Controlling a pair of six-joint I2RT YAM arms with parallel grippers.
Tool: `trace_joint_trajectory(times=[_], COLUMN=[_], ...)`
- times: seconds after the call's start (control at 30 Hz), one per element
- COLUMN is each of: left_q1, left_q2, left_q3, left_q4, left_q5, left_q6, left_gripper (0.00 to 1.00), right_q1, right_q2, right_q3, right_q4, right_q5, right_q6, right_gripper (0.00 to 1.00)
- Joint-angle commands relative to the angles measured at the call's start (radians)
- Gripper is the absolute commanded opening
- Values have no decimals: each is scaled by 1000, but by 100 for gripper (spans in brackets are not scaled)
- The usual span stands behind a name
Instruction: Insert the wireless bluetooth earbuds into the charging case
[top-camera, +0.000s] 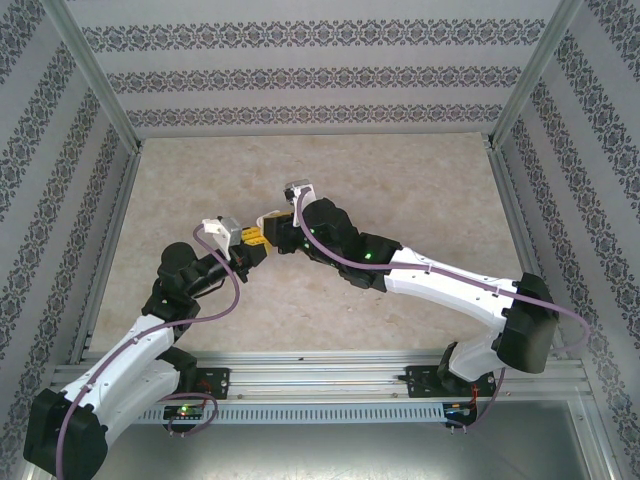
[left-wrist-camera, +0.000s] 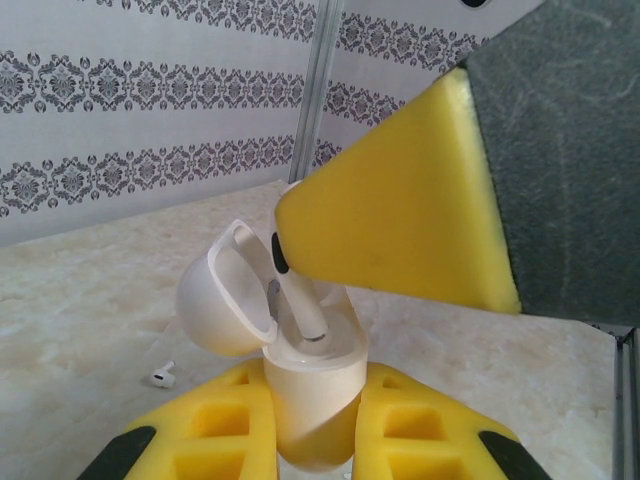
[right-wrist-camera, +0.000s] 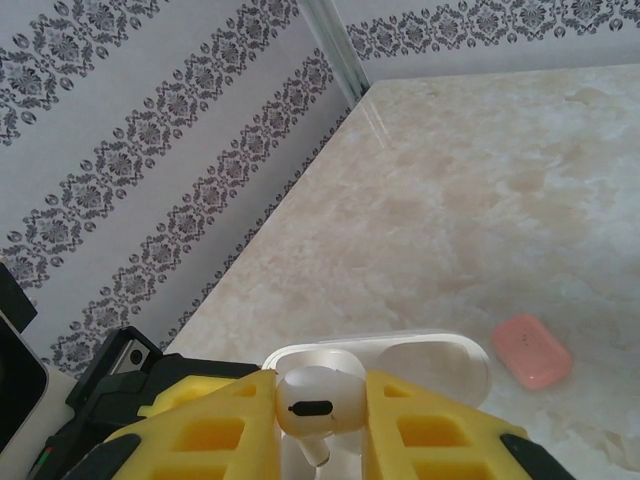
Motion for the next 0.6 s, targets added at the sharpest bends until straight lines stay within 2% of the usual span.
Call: trace_joint_trajectory(times=[0.0, 0.57], left_q1=[-10, -11], left_q2=[-8, -4], left_q3=[36, 51], left_q4=[62, 63], left_q5=[-9, -33], left_q6=[-18, -26], left_gripper=[0, 0], right_q1=[13, 20], right_q2=[8, 0], right_q3=[-20, -59], right_q4=[33, 56], right_q5=[-11, -21], right_q6=[16, 55], right_gripper=[22, 22])
